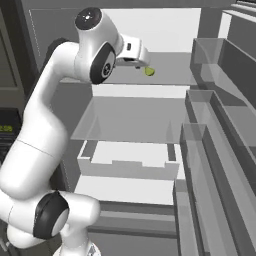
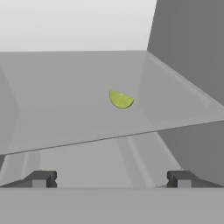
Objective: There is a bowl on the dining counter. Grab a lemon wedge from the fridge and place it in the bowl. Then get the liquor bottle and glass cup from the cabinet and place them next to the bowl.
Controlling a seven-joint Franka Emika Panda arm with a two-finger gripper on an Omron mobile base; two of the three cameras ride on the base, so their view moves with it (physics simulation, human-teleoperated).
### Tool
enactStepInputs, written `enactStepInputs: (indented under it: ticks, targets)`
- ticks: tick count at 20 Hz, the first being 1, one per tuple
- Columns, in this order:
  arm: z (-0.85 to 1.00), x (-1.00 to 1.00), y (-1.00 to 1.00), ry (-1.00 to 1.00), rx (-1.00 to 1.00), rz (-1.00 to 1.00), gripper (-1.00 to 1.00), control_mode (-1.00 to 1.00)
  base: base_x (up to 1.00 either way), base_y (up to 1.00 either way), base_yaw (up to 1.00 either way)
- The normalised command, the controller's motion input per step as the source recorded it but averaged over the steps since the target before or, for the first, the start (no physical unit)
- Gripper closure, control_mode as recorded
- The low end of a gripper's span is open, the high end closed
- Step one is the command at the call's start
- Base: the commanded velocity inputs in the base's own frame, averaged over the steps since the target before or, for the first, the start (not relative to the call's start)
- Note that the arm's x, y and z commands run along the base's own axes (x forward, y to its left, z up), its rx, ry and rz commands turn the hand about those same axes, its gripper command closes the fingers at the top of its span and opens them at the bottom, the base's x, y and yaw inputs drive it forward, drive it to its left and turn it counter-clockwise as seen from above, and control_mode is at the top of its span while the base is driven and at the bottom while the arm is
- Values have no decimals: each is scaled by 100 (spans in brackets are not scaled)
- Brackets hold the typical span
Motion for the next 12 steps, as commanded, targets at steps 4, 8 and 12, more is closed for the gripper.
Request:
enactStepInputs:
  ticks: [4,8,12]
  targets:
    - [-2,44,-22,0,0,0,-100,-100,0,0,0]
    - [-13,29,-10,0,1,0,-100,-100,0,0,0]
    - [-21,24,-4,0,2,0,-100,-100,0,0,0]
